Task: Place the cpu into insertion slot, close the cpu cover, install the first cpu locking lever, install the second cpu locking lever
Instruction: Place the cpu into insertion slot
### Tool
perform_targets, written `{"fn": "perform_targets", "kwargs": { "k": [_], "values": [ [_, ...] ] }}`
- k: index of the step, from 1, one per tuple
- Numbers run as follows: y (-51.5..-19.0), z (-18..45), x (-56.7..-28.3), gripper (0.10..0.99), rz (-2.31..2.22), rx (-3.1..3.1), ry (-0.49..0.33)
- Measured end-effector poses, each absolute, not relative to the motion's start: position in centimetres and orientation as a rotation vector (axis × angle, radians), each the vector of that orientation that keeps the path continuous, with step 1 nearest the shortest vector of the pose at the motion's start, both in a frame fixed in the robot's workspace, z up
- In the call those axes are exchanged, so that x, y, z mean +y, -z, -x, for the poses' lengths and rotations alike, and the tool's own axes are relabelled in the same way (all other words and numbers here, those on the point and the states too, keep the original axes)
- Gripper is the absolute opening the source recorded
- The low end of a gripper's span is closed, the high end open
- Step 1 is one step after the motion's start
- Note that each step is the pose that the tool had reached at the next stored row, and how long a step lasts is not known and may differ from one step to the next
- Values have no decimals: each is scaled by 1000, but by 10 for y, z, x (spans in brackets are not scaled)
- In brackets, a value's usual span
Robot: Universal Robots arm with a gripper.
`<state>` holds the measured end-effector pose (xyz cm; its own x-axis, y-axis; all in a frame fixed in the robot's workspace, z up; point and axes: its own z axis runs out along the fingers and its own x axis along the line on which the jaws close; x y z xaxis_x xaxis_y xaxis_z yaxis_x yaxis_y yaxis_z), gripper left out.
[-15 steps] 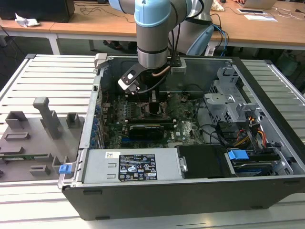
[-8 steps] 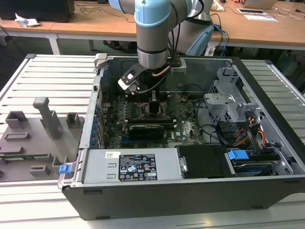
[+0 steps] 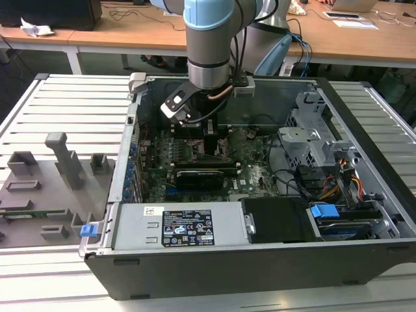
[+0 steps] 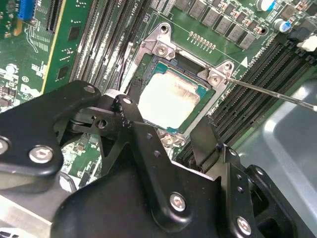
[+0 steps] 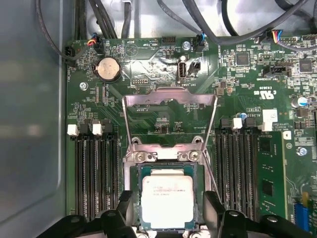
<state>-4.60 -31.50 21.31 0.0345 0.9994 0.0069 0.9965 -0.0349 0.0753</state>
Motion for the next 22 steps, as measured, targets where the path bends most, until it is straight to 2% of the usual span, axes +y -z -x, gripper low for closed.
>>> {"fn": "perform_targets", "kwargs": {
  "k": [1, 4, 5, 6, 8, 9, 11, 22],
  "values": [
    [-214, 46, -315, 647, -2224, 2147, -88],
    [-216, 46, -315, 459, -2224, 2148, -88],
    [-216, 46, -315, 459, -2224, 2148, -88],
    [-217, 46, -315, 337, -2224, 2148, -88],
    [-217, 46, -315, 216, -2224, 2148, -88],
    [-217, 46, -315, 216, -2224, 2148, -88],
    [-217, 46, -315, 106, -2224, 2148, -88],
    [-223, 46, -315, 106, -2226, 2146, -88]
  ]
}}
